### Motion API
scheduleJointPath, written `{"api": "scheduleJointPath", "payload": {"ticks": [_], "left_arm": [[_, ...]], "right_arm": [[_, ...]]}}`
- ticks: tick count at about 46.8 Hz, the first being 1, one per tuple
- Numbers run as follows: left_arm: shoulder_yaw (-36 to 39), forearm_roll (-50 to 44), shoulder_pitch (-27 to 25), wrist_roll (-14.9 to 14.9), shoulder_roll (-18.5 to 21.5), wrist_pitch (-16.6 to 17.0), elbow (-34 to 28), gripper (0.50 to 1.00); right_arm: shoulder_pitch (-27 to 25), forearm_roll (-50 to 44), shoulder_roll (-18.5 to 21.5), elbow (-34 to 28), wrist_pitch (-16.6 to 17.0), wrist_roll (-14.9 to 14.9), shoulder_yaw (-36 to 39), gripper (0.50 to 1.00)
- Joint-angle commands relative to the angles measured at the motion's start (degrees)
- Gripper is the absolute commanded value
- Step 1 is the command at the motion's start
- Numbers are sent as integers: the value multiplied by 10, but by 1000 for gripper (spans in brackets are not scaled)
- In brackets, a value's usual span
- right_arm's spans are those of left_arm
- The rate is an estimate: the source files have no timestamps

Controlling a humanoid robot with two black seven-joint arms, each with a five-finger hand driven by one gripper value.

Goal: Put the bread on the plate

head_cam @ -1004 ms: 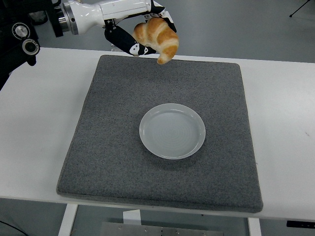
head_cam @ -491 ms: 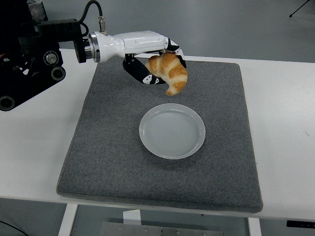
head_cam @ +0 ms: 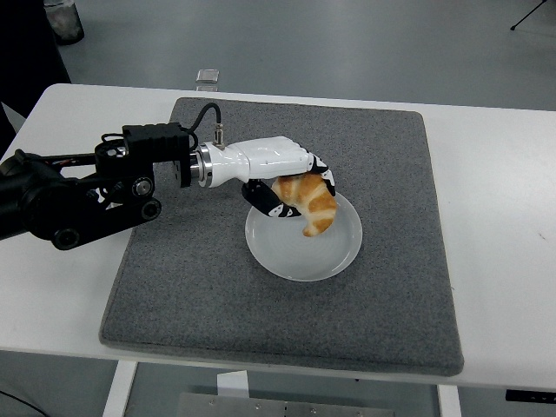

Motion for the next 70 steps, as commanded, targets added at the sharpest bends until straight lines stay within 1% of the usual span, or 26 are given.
{"api": "scheduleJointPath", "payload": {"ticks": [1,11,22,26,32,41,42,46,48,51,53,54,55,59,65,70], "left_arm": [[2,0,11,0,-8,2,10,500],[1,36,38,1,-33,7,41,500],[2,45,48,1,-59,8,71,500],[2,45,50,1,-67,17,82,500],[2,45,58,1,-67,42,93,500],[2,44,60,0,-67,43,90,500],[2,44,61,0,-67,42,88,520],[2,44,61,0,-66,42,87,664],[2,44,61,0,-66,42,86,724],[2,43,61,0,-65,41,86,786],[2,43,61,1,-65,40,85,848],[2,42,62,1,-64,39,85,870],[2,36,64,1,-63,38,85,978],[1,34,64,-1,-62,38,85,990],[0,32,64,-3,-59,37,79,992],[-2,13,63,-4,-53,36,69,992]], "right_arm": [[1,0,0,0,0,0,0,952],[0,0,0,0,0,0,0,952],[0,0,0,0,0,0,0,952],[0,0,0,0,0,0,0,954],[0,0,0,0,0,0,0,952],[0,0,0,0,0,0,0,952],[0,0,0,0,0,0,0,954],[0,0,0,0,0,0,0,952],[0,0,0,0,0,0,0,952],[1,0,0,0,0,0,0,954],[1,0,0,0,0,0,0,952],[0,0,0,0,0,0,0,952],[1,0,0,0,0,0,0,952],[0,0,0,0,0,0,0,952],[0,0,0,0,0,0,0,952],[1,0,0,0,0,0,0,952]]}}
